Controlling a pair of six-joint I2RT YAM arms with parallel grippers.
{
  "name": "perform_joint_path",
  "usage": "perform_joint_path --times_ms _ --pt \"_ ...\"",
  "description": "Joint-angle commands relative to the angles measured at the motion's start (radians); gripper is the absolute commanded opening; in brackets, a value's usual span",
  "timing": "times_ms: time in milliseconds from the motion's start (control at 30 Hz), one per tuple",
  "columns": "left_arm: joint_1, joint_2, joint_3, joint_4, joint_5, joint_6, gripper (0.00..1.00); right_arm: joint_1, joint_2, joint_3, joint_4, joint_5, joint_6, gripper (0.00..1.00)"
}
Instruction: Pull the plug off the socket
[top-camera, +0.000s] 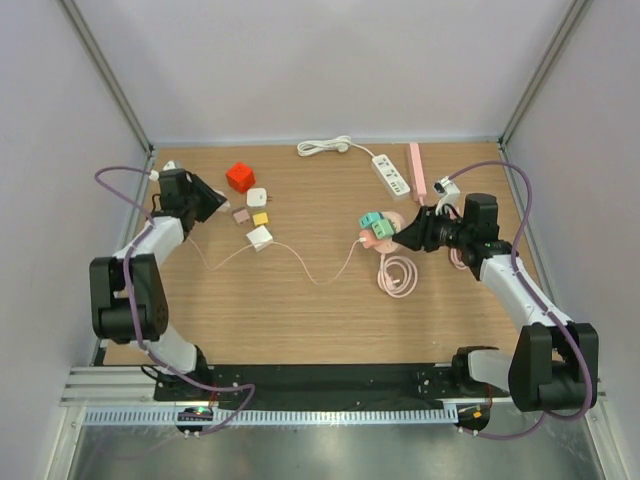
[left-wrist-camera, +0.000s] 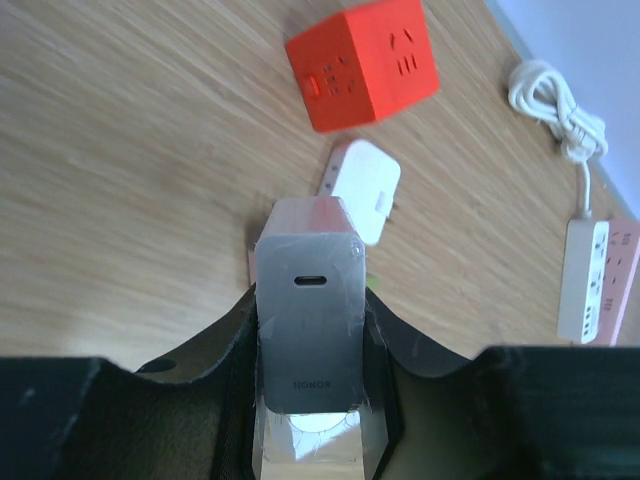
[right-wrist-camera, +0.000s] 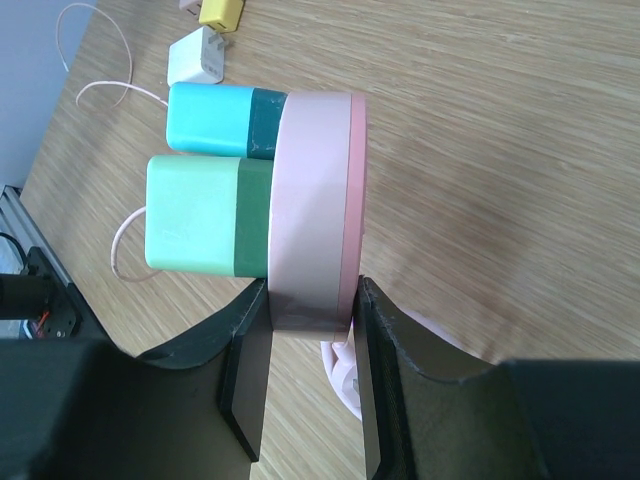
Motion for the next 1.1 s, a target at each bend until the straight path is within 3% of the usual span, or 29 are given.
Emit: perform_joint_path --times_ms 0,200,500,800,1067 --pt "0.061 0.103 0.096 0.138 0.147 -0.073 0.00 -0.005 -0.004 0.028 0.097 -0.061 -0.002 0.01" --pt "0.087 0.265 0.194 0.181 0.211 -0.131 0.01 -0.007 0.005 0.031 0.098 -0.065 -0.004 0.01" --pt "0.086 0.437 0.292 0.181 0.262 -0.169 0.16 -0.010 0.016 0.037 0.097 -0.073 -0.010 0.01" --pt "0.084 0.474 0.312 0.140 0.247 -0.139 0.53 -0.008 0.021 0.039 0.097 -0.077 -0.011 0.01" --pt "0.086 0.409 0.289 0.062 0.179 -0.041 0.75 -0.010 0.019 0.042 0.072 -0.082 -0.014 0.01"
